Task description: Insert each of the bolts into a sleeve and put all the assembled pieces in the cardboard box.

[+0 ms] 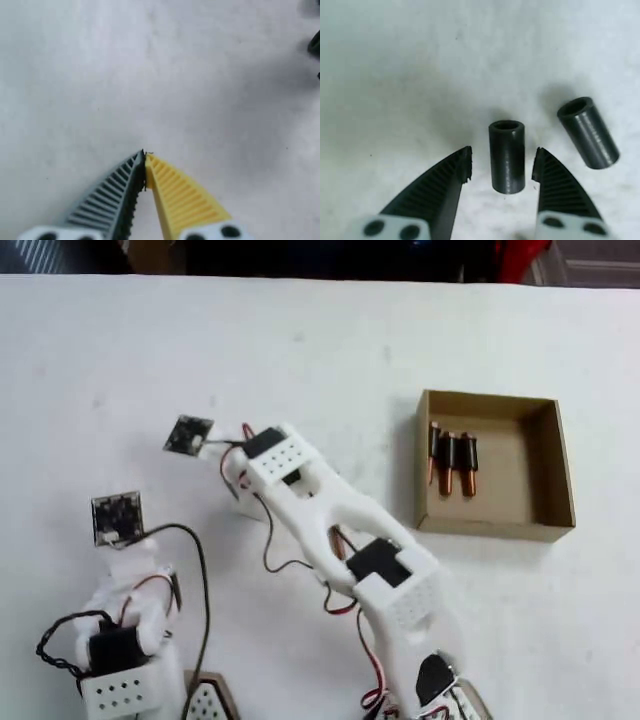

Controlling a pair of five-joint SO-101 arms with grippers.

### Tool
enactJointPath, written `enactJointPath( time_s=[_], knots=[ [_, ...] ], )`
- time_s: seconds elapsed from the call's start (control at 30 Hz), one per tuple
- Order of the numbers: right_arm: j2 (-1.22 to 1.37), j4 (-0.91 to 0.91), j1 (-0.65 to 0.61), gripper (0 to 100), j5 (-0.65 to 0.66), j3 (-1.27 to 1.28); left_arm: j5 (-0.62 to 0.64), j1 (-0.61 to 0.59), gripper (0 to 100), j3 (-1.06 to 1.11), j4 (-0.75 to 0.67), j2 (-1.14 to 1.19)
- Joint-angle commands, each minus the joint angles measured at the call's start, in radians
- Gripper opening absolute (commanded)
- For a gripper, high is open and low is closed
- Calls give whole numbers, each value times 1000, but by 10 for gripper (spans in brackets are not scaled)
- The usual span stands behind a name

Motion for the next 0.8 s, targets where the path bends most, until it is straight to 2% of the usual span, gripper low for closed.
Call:
enactJointPath(
  time_s=[0.0,0.2,0.63,0.77],
  knots=[
    [-5,-8,-8,175,11,-43,-5,-13,24,-2,0,-7],
    [-7,-2,1,15,9,-41,-5,-13,24,-2,-2,-7],
    [-151,328,61,17,-2,-172,-5,-13,24,-2,-12,-7],
    [-234,392,102,17,-86,-175,-5,-13,24,-2,-11,-7]
  ],
)
